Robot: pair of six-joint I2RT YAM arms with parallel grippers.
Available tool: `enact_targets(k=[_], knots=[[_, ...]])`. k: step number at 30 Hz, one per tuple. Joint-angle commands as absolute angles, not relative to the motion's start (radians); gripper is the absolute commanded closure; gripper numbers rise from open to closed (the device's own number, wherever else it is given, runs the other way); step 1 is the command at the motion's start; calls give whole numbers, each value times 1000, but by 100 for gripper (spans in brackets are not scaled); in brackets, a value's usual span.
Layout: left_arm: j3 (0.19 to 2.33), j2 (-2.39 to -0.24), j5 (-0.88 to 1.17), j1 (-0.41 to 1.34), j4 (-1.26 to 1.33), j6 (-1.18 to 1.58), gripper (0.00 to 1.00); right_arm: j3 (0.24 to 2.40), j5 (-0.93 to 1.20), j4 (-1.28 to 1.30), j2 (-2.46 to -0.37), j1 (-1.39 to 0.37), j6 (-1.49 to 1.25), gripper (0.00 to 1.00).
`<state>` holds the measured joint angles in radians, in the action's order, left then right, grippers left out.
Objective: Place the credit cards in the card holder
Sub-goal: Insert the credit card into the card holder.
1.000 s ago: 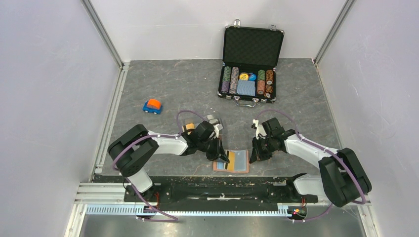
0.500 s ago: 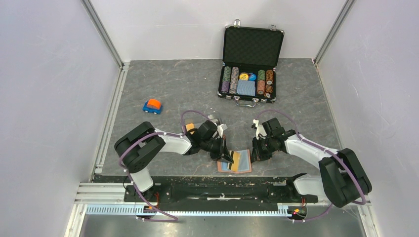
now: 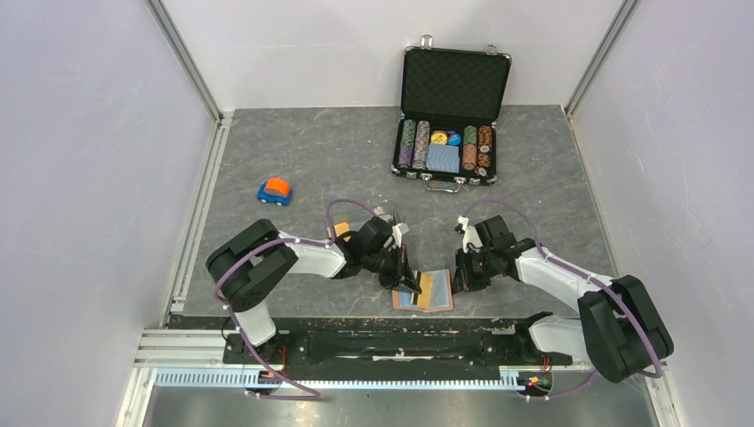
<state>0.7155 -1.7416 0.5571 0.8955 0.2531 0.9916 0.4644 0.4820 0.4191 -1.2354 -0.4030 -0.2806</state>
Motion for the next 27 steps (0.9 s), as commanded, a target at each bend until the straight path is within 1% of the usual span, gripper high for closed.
enact_targets(k=[1,15,21,27], knots=[[730,-1721,467,904,228,1031,98,422,474,499,-1230,-414,-270,100],[689,-1657,419,903,202,1038,98,425,479,555,-1183,-413,-258,100],[706,-1747,520,909,339,1058,98,425,472,534,-1205,-414,-253,100],[728,-1779,554,917,348,1052,98,434,469,519,-1228,-412,-254,100]])
